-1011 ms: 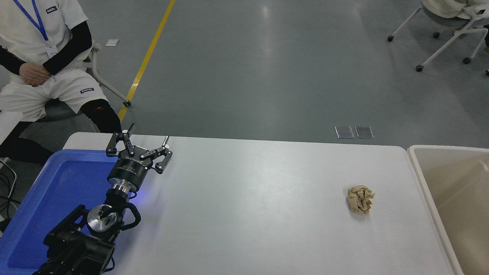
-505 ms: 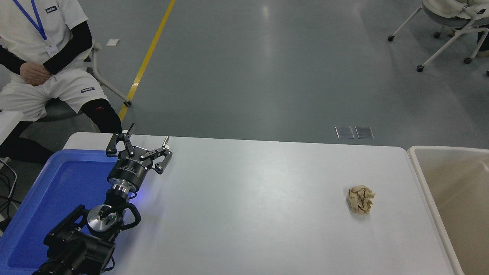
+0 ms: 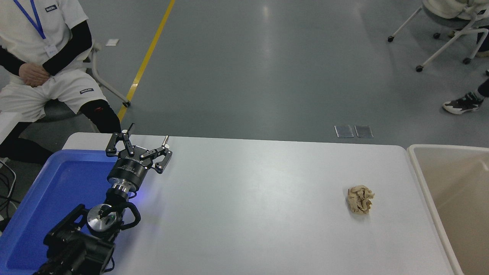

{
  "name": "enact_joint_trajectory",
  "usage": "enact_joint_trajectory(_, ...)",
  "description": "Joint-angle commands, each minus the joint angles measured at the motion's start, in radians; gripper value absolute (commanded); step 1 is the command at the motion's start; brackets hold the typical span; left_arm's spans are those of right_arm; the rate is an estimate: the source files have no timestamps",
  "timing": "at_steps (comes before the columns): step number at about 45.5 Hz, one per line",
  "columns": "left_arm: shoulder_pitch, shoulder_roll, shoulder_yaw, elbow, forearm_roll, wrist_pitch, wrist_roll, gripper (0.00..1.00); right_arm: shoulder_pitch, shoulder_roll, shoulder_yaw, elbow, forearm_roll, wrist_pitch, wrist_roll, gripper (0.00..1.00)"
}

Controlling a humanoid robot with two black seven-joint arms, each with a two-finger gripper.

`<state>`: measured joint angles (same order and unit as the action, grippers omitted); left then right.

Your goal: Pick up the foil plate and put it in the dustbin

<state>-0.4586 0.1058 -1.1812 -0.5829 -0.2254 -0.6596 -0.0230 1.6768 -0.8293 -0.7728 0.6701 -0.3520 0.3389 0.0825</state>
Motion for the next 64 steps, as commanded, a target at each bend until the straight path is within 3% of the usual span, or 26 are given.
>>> enact_joint_trajectory(1, 0.0, 0.0, 0.0, 0.0, 0.0, 0.0, 0.0, 0.99, 0.231, 0.153, -0.213, 0.092, -0.01, 0.081, 0.0, 1.0)
enact_joint_trajectory(14, 0.0, 0.0, 0.0, 0.0, 0.0, 0.0, 0.0, 0.99, 0.345, 0.311, -0.307, 0.218, -0.008, 0.285, 0.0, 1.0)
enact_joint_trajectory(25, 0.0, 0.0, 0.0, 0.0, 0.0, 0.0, 0.0, 0.99, 0.347, 0.331, -0.313, 0.305, -0.012, 0.447, 0.0, 1.0)
enact_joint_trajectory(64, 0.0, 0.0, 0.0, 0.0, -0.002, 0.0, 0.0, 0.99, 0.313, 0.303, -0.336, 0.499, -0.067, 0.447, 0.0, 1.0)
